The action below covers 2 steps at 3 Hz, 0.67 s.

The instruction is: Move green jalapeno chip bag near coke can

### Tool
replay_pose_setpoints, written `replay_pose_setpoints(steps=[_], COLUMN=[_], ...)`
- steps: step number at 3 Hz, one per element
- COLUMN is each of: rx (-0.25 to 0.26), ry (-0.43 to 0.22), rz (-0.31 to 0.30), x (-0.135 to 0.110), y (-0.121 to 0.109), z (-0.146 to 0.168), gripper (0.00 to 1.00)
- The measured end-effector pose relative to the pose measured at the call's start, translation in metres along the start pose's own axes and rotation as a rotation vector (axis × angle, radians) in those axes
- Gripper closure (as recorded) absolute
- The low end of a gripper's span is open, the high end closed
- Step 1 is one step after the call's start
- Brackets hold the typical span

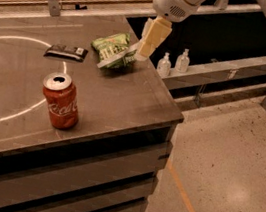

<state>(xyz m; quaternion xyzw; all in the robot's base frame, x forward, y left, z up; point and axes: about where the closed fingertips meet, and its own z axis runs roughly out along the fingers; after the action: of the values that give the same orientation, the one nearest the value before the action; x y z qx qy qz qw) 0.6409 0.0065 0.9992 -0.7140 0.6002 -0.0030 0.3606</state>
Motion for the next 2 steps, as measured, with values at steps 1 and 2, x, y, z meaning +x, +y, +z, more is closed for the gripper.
replay_pose_setpoints(steps=[1, 2], rx=[-0.005, -0.058], ry=[-0.008, -0.054], rz=[0.0, 0.037], x=[-0.001, 0.008], y=[0.001, 0.01], z=[0.002, 0.033], gripper=[0.0, 0.0])
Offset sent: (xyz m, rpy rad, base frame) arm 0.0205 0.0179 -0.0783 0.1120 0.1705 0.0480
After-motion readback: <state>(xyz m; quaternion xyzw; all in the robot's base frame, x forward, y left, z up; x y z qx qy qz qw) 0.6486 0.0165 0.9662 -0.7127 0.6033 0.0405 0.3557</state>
